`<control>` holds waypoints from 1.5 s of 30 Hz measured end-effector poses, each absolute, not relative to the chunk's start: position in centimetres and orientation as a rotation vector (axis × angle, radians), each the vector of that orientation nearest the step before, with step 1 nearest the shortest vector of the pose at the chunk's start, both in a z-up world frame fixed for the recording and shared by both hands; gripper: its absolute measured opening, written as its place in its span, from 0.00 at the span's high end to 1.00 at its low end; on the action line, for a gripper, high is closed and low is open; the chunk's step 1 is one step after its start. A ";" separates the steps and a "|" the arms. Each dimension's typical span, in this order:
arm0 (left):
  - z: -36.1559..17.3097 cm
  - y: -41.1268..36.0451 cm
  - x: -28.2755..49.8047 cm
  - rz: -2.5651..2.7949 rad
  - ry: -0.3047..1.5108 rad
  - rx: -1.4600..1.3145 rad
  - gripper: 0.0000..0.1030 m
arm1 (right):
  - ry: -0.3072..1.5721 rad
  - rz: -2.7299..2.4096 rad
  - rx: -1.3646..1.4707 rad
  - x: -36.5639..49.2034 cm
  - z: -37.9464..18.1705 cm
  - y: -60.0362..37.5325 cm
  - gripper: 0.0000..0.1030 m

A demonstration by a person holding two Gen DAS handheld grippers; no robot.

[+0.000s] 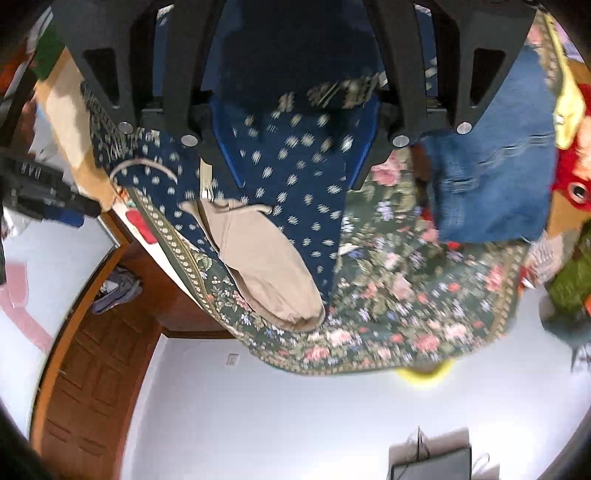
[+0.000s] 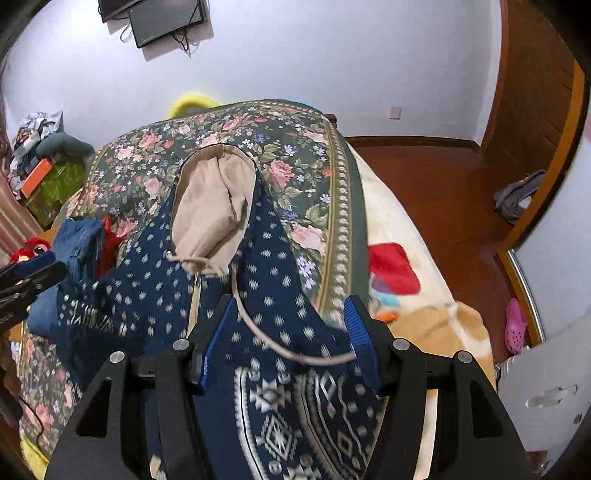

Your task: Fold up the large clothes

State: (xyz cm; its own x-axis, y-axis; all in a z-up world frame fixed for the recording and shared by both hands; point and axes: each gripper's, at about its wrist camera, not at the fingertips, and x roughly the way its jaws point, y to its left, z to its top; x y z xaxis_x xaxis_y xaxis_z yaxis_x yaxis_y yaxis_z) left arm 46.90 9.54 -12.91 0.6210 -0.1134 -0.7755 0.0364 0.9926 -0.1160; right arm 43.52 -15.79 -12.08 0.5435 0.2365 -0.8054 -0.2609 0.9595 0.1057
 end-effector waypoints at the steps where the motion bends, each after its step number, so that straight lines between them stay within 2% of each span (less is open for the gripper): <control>1: -13.7 9.6 48.0 -0.086 0.915 -0.114 0.45 | 0.956 0.303 -0.033 44.1 -12.4 -15.4 0.45; 13: -21.6 10.9 57.3 -0.070 1.095 -0.363 0.45 | 1.097 0.319 0.051 51.4 -18.4 -11.7 0.45; 21: -23.6 11.2 59.1 -0.069 1.079 -0.338 0.45 | 1.208 0.247 0.166 54.0 -21.8 -12.0 0.45; 22: -23.6 11.1 59.0 -0.068 1.068 -0.322 0.46 | 1.201 0.247 0.146 54.0 -21.9 -11.8 0.45; 24: -23.6 10.9 58.8 -0.066 1.060 -0.288 0.56 | 1.191 0.252 0.139 54.1 -22.1 -11.8 0.45; 25: -23.6 10.8 58.6 -0.066 1.055 -0.271 0.59 | 1.188 0.249 0.152 54.0 -22.1 -12.0 0.47; 27: -23.5 10.5 58.5 -0.083 1.060 -0.236 0.73 | 1.193 0.253 0.176 54.0 -22.3 -12.2 0.69; 29: -23.4 10.7 58.2 -0.107 1.081 -0.213 0.84 | 1.199 0.249 0.157 53.4 -21.8 -12.1 0.86; 30: -23.2 10.8 58.0 -0.113 1.094 -0.211 0.90 | 1.192 0.253 0.137 53.3 -21.6 -12.1 0.88; 32: -22.2 11.4 57.3 -0.122 1.102 -0.226 0.92 | 1.169 0.266 0.112 52.5 -20.6 -12.0 0.88; 41: -13.3 9.5 49.8 -0.221 0.987 -0.131 0.92 | 1.029 0.389 0.050 45.0 -12.6 -12.5 0.89; 45: -11.1 8.8 45.5 -0.253 0.968 -0.104 0.92 | 0.994 0.424 0.017 41.4 -10.5 -13.4 0.89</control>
